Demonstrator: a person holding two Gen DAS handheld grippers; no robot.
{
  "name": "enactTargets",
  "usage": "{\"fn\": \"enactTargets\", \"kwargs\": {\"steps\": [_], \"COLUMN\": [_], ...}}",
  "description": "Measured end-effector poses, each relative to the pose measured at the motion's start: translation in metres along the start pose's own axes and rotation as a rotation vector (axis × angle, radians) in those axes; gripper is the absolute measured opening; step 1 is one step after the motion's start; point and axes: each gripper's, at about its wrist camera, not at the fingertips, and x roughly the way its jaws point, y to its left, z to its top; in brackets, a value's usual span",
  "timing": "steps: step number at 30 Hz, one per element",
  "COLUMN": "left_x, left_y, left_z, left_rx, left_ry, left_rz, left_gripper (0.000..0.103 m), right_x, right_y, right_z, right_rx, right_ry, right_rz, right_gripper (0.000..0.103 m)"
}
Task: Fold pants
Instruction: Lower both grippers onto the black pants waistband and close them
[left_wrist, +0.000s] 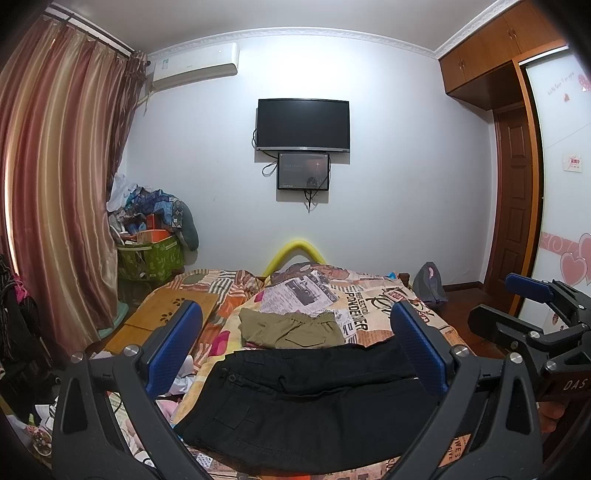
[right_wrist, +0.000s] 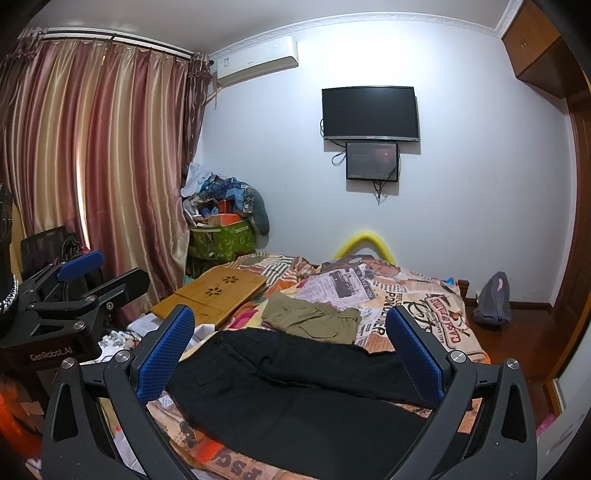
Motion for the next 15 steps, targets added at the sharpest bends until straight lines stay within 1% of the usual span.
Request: {"fn": "enactTargets", "kwargs": {"steps": [4, 8, 11, 12, 13, 15], "left_x": [0.010, 0.032, 0.061, 0.079, 0.086, 0.114], "left_y": [0.002, 0.013, 0.023, 0.030, 0.032, 0.042], "left_z": [-0.001, -0.008, -0.014, -0.017, -0.020, -0.027], "left_rx": [0.006, 0.001, -0.004, -0.017, -0.021, -0.024], "left_ry": [0.015, 0.049, 0.109, 0.149, 0.164, 0.222], "left_rz": [-0.007, -0.026, -0.030, -0.036, -0.039, -0.044], "left_gripper": [0.103, 0.103, 0.103, 0.103, 0.103, 0.103], "right_x": [0.006, 0.018, 0.035, 0.039, 0.048, 0.060], "right_y": [-0.003, -0.012, -0.025, -0.029, -0.037, -0.049], "right_z": [-0.004, -0.011, -0.020, -0.023, -0.027, -0.035], "right_rx": [0.002, -0.003, -0.006, -0.004, 0.002, 0.011], "right_ry": [0.015, 0.041, 0.082, 0.095, 0.120, 0.154], "right_rz": [-0.009, -0.013, -0.031, -0.035, -0.038, -0.039], "right_gripper": [0.103, 0.103, 0.103, 0.103, 0.103, 0.103]}}
